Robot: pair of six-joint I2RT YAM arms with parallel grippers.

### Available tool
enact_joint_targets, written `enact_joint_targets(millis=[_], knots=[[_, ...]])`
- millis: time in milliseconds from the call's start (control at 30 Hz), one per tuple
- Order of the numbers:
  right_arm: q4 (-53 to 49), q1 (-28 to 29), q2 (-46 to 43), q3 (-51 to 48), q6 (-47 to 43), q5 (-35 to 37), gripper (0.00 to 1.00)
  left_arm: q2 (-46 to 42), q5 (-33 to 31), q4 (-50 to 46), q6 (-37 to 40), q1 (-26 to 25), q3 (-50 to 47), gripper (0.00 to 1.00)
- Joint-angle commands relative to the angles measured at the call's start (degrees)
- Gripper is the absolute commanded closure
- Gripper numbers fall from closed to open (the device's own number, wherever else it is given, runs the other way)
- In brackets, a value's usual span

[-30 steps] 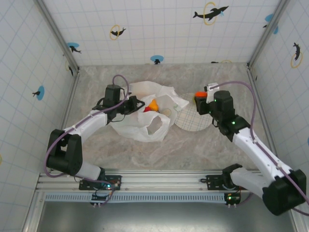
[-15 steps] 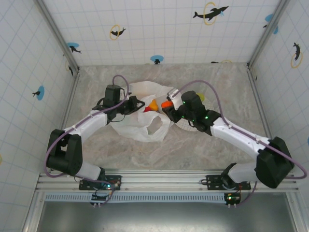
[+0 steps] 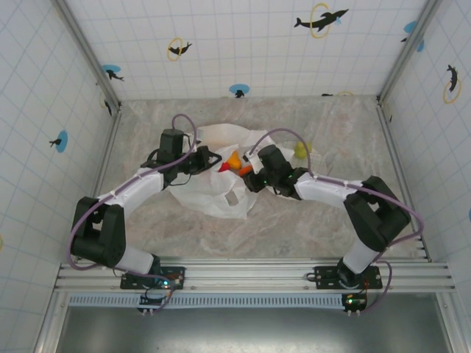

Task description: Place the fruits into the plastic bag

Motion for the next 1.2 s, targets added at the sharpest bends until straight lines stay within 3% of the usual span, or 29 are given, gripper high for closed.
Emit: enact_joint_targets(millis=[0, 300, 467, 800, 1033, 1167], knots=[[12.23, 0.97, 3.51, 3.71, 6.22, -4.79, 0.43, -2.73, 2.23, 3.54, -1.18, 0.46, -1.28, 1.00], [34.21, 1.30, 11.76, 3.95, 20.15, -8.03, 0.41, -6.35, 0.87, 6.06, -1.80, 1.75, -2.34, 1.00], [39.67, 2.34, 16.79, 6.72, 24.72, -7.97, 0.38, -8.53, -1.36, 7.10, -2.65, 4.00, -3.41, 1.00], [35.92, 3.91, 25.21, 16.95, 27.01, -10.73, 0.25, -9.65, -3.19, 5.75, -2.23, 5.98, -3.48, 1.00], [29.73, 3.01, 21.51, 15.69, 22.26, -11.49, 0.11, -9.39, -3.19, 4.85, -1.95, 6.60, -3.12, 1.00], [23.25, 2.84, 18.08, 15.11, 17.34, -10.21, 0.09, -9.34, -3.29, 4.66, -1.99, 6.95, -3.22, 1.00]])
